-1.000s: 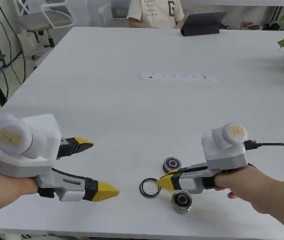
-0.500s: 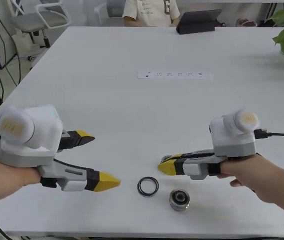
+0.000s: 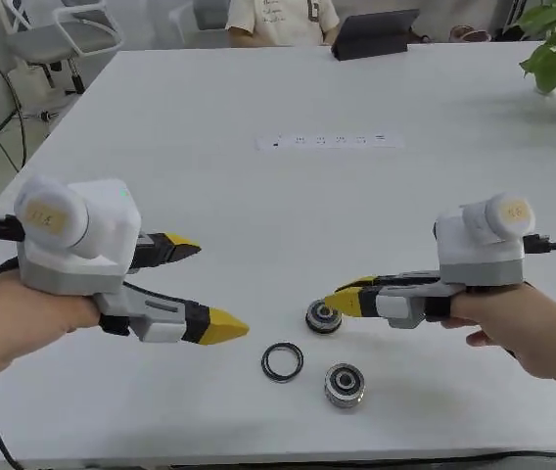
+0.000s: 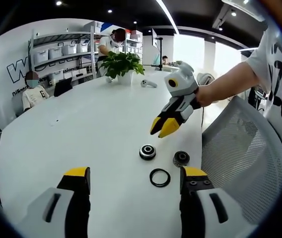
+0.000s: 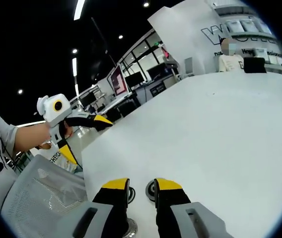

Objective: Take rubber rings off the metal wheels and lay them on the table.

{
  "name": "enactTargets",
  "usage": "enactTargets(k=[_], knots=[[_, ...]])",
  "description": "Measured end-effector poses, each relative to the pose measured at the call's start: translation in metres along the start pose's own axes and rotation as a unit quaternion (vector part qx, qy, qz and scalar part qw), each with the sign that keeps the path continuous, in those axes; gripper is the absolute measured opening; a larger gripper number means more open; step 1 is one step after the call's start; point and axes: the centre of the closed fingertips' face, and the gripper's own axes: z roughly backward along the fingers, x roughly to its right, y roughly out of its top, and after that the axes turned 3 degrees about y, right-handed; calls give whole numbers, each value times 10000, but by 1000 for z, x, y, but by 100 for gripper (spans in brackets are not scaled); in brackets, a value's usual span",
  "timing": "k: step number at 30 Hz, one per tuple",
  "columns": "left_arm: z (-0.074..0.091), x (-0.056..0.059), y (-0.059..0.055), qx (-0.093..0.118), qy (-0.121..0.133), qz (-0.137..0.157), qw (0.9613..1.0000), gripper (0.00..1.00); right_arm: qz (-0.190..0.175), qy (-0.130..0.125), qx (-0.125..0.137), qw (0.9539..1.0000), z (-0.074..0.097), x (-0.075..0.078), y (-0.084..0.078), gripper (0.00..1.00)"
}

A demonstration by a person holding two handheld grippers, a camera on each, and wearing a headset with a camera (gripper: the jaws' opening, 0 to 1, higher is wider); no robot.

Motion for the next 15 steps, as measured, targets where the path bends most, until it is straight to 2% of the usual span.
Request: enactTargets(k=[15], knots=[[-34,1,12,-27,-230,-33,9997,66,39,-284,118,9995,14,22,-7,23]])
